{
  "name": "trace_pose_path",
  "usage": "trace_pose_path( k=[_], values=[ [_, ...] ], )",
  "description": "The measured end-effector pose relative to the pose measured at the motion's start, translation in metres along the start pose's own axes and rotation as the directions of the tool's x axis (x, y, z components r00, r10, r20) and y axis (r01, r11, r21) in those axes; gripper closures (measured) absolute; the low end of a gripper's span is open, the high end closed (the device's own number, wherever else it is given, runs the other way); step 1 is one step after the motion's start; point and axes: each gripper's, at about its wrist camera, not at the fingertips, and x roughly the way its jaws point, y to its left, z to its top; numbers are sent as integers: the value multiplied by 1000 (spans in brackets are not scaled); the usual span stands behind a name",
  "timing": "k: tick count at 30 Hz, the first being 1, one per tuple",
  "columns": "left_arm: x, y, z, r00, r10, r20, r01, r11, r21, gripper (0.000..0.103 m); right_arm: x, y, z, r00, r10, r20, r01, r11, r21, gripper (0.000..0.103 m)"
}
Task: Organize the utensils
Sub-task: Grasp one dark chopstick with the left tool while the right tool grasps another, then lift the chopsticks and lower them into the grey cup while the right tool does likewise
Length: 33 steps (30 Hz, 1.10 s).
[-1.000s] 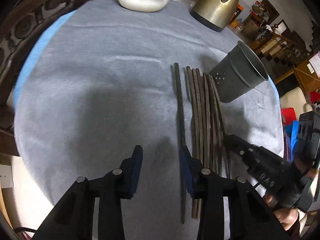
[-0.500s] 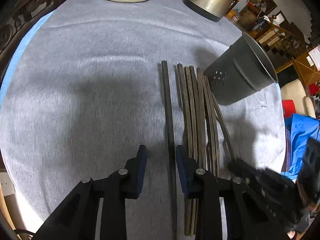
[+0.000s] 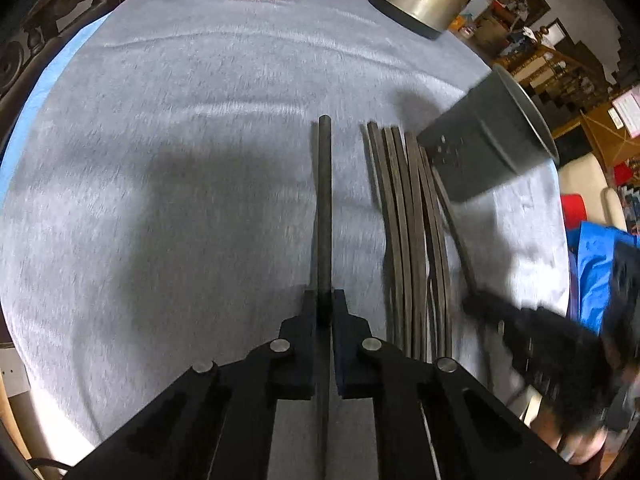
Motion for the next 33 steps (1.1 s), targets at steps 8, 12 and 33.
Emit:
trace_pose_path(
  k=[8,12,33],
  values=[
    [-12,12,-8,998,-16,-55,17,1000,18,93,8,1,15,1000,13,-3,-13,1000,-14,90],
    [-16,12,11,999,-19,-48,19,1000,5,85,8,3,16,1000,17,5,-17,998,-59,93],
    [-125,7,13,968,-73,242,81,996,-24,96,-93,6,-15,923,263,280,-222,960,-169,96]
  ],
)
